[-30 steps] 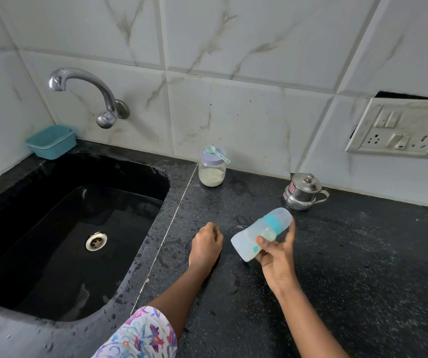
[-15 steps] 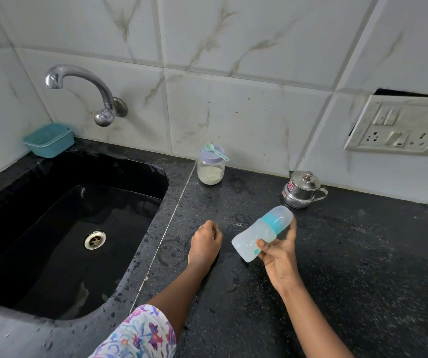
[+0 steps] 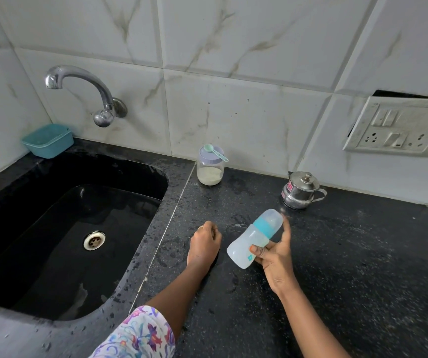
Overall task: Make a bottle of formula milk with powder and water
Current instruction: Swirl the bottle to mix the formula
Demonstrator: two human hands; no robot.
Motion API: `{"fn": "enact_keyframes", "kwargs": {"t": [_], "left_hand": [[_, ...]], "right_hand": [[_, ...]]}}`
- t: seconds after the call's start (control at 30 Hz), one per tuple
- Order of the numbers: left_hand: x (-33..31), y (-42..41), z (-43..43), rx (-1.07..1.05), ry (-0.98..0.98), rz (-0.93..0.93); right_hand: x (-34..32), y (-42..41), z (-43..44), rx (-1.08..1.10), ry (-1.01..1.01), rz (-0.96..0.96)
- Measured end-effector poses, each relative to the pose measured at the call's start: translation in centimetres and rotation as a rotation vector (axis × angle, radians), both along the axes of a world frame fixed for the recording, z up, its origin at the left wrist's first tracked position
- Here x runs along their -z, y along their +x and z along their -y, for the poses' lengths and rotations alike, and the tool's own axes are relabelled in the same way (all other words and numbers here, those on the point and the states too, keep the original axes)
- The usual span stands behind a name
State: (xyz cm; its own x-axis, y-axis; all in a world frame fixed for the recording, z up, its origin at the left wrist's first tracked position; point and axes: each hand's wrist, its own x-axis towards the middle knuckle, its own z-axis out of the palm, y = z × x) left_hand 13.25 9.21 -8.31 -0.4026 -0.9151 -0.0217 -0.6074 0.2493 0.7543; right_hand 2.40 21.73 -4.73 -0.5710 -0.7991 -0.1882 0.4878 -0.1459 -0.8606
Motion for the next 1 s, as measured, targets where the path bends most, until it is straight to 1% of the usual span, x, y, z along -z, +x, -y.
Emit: {"fn": "enact_keyframes", "kwargs": {"t": [0.03,0.13,0.2,0.3,0.33,0.47,0.5,0.63,0.67,0.77,0.8,0.83,0.93,1.0], "left_hand": [[-0.01,0.01,0.0,0.002,-0.001,0.001],[0.02,0.01,0.03,0.005,-0.004,0.0],[-0.05,0.02,0.02,0.002,-0.004,0.004],[-0.03,0.03,0.0,0.002,-0.001,0.002],[-0.05,0.04,0.0,0.002,0.002,0.003],[-0.03,-0.01,0.03,0.005,0.002,0.006],[-0.04,0.0,0.03,0.005,0.003,0.007],[0.0,0.0,-0.05,0.006,0.008,0.004],[-0.03,0.02,-0.06,0.006,0.008,0.004],[-0.02,0.06,-0.02,0.002,0.011,-0.003],[-0.03,0.08,-0.02,0.002,0.011,-0.003],[-0.02,0.1,-0.01,0.003,0.009,-0.001],[-0.05,0.06,0.0,-0.002,0.015,0.001],[-0.08,0.06,0.02,-0.002,0.014,0.006]], "right_hand": [[0.03,0.04,-0.02,0.03,-0.006,0.033],[0.1,0.2,0.13,0.153,-0.098,0.222],[0.07,0.38,0.17,0.159,-0.1,0.262],[-0.16,0.3,-0.15,0.093,-0.014,0.135],[-0.18,0.19,-0.23,0.091,-0.006,0.121],[-0.13,-0.02,-0.12,0.2,-0.079,0.246],[-0.14,0.04,-0.05,0.199,-0.079,0.251],[-0.51,0.42,0.01,0.116,0.01,0.126],[-0.51,0.46,0.03,0.13,0.007,0.139],[-0.31,0.48,0.28,0.222,-0.058,0.263],[-0.28,0.55,0.39,0.219,-0.06,0.278],[-0.23,0.55,0.36,0.196,-0.041,0.255],[-0.48,0.58,0.03,0.107,0.045,0.087],[-0.48,0.48,-0.04,0.133,0.045,0.091]]}}
